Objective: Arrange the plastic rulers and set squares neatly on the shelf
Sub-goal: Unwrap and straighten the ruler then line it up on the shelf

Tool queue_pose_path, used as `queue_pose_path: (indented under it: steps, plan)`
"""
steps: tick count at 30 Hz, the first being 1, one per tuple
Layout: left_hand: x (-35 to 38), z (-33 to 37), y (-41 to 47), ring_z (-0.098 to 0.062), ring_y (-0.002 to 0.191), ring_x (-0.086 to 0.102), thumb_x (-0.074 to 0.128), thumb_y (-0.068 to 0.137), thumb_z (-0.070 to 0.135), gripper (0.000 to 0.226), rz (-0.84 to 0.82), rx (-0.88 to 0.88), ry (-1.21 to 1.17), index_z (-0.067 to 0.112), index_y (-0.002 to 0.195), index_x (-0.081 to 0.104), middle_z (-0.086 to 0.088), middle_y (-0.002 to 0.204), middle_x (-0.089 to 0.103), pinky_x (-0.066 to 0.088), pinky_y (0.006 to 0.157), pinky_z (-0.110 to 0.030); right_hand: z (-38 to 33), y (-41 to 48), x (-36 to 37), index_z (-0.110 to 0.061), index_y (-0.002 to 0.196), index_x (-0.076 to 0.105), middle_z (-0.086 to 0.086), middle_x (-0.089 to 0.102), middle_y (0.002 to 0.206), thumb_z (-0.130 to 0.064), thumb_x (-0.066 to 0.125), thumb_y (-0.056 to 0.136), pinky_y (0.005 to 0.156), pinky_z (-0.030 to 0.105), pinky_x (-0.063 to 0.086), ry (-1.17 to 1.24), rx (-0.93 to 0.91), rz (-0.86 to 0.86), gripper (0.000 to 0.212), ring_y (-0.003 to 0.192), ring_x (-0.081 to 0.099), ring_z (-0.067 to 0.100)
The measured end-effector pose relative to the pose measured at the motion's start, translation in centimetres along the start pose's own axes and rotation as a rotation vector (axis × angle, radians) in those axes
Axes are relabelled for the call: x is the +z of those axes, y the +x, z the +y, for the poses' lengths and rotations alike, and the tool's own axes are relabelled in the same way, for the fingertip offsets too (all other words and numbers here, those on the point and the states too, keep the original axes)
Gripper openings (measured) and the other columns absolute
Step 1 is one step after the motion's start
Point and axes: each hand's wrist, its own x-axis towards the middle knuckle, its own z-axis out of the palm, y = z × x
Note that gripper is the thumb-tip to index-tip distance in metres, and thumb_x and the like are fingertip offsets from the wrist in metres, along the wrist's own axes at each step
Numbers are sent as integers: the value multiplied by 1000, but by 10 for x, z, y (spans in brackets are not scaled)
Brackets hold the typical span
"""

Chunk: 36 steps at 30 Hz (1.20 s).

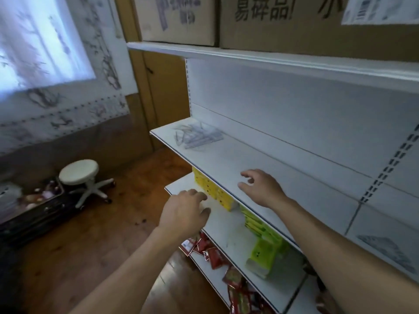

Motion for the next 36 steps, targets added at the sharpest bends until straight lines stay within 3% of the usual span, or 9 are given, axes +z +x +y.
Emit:
queue_pose_path:
  steps: [12, 18, 23, 31, 33, 36]
  plan:
    - [33, -131, 183, -9, 113, 55, 49, 92, 48, 39, 16, -13, -40, 33, 128, 54, 14, 124, 59, 48, 90, -28, -37, 229, 72, -22, 132, 52, -3, 51, 135, -38, 55, 91, 93, 27, 41, 40, -15, -33, 44, 116, 54, 14]
    - [40, -177, 266, -10, 110, 57, 51, 92, 46, 38, -8, 13, -100, 31, 127, 56, 11, 123, 61, 52, 87, -29, -47, 317, 95, -22, 138, 46, 2, 43, 144, -34, 54, 92, 103, 31, 36, -2, 38, -52, 48, 130, 43, 20]
    - [48, -214, 328, -10, 108, 59, 52, 93, 45, 39, -21, 84, -139, 29, 128, 56, 11, 125, 61, 52, 83, -24, -52, 370, 115, -19, 144, 38, 1, 35, 151, -32, 51, 93, 110, 31, 29, 8, 119, -53, 55, 137, 32, 18]
    - [55, -271, 418, -13, 112, 58, 51, 93, 45, 41, -169, 313, -174, 28, 130, 55, 10, 131, 58, 53, 88, -29, -72, 431, 150, -18, 149, 28, 3, 19, 158, -34, 43, 96, 114, 34, 21, -106, 344, -38, 57, 144, 18, 21]
    - [57, -283, 435, -13, 113, 58, 53, 92, 45, 41, -195, 369, -201, 29, 129, 56, 11, 133, 57, 53, 89, -28, -76, 438, 159, -17, 146, 33, 5, 24, 156, -32, 40, 98, 112, 33, 23, -184, 362, -45, 52, 142, 23, 22]
    - [61, -297, 453, -13, 111, 58, 55, 91, 46, 39, -193, 422, -251, 30, 127, 58, 13, 131, 58, 50, 87, -26, -78, 442, 169, -15, 130, 53, 7, 51, 137, -24, 41, 97, 98, 31, 36, -272, 334, 98, 37, 126, 45, 23]
